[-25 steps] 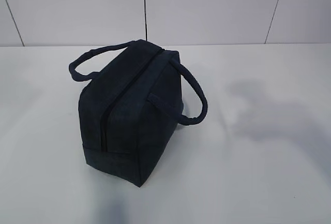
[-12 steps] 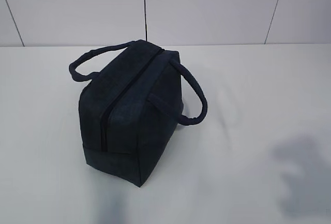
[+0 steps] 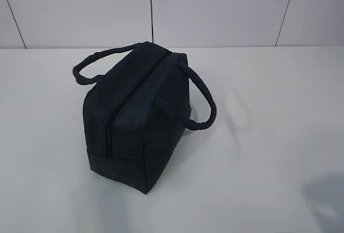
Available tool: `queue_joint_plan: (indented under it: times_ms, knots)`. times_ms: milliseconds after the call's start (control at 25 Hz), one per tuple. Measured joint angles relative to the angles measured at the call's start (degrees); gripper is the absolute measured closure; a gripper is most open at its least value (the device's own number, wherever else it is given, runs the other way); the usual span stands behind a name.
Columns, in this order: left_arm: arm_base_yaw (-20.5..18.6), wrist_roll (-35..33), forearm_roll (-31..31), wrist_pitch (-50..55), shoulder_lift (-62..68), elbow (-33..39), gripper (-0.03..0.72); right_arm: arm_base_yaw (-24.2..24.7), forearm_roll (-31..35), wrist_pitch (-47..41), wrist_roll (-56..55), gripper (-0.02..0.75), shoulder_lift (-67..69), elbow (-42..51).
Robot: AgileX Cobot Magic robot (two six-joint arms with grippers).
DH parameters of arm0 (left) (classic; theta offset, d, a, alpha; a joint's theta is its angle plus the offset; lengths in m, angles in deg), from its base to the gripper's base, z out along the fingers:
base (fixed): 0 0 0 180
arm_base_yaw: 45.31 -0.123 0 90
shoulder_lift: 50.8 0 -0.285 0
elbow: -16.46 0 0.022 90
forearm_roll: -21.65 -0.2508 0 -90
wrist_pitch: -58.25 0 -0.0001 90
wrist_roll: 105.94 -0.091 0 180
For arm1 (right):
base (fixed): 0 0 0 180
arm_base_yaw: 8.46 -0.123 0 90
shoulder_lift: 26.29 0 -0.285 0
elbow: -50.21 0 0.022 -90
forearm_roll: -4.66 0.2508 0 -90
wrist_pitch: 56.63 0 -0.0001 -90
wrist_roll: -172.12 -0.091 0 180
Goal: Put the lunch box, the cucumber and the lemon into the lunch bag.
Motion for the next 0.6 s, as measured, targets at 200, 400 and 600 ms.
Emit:
queue_joint_plan:
  times_ms: [200, 400, 600]
  knots:
    - [0.0, 0.0, -0.5, -2.6, 0.3, 4.1, 0.447, 0.0, -0.5, 4.1, 0.8, 0.390, -0.6, 2.0]
    - [0.0, 0.0, -1.3, -5.7, 0.3, 5.9, 0.449, 0.0, -0.6, 4.7, 1.0, 0.390, -0.6, 1.9]
    - [0.0, 0.0, -1.5, -6.0, 0.3, 5.8, 0.449, 0.0, -0.6, 4.9, 1.0, 0.391, -0.6, 2.0]
